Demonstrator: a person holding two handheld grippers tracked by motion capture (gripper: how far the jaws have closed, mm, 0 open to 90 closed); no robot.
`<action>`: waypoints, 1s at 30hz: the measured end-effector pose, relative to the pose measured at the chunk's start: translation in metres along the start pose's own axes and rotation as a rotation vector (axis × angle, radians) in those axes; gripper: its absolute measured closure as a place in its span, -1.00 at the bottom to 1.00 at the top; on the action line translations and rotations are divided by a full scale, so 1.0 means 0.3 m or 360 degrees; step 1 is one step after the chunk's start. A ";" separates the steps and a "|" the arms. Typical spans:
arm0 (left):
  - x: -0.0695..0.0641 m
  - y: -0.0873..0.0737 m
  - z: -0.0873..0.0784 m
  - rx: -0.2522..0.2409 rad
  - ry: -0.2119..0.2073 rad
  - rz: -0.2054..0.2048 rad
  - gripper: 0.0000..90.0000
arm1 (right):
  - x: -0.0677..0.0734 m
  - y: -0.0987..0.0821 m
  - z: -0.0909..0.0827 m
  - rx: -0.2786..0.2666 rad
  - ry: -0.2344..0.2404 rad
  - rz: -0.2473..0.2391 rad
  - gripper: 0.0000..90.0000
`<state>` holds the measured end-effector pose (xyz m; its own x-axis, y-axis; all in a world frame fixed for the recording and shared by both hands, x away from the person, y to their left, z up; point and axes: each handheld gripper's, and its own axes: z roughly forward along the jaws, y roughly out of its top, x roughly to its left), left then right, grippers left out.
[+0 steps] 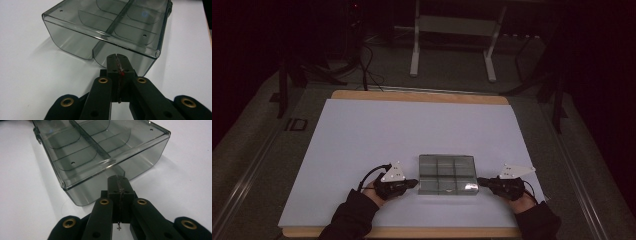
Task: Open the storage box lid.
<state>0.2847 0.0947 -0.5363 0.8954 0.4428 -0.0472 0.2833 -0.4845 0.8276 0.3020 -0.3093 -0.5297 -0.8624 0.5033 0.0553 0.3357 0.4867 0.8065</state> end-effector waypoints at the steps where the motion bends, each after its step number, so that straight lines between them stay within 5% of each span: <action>1: 0.001 0.000 0.001 0.0002 -0.0005 -0.0003 1.00 | 0.000 0.001 0.001 -0.0005 0.0005 0.0001 1.00; 30: -0.005 0.035 -0.018 -0.0050 0.0014 0.0016 0.97 | 0.007 0.028 -0.019 -0.0055 0.0019 -0.0003 0.98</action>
<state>0.2846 0.0930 -0.5245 0.8951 0.4446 -0.0339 0.2631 -0.4652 0.8452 0.3008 -0.3082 -0.5193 -0.8675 0.4937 0.0607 0.3209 0.4624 0.8266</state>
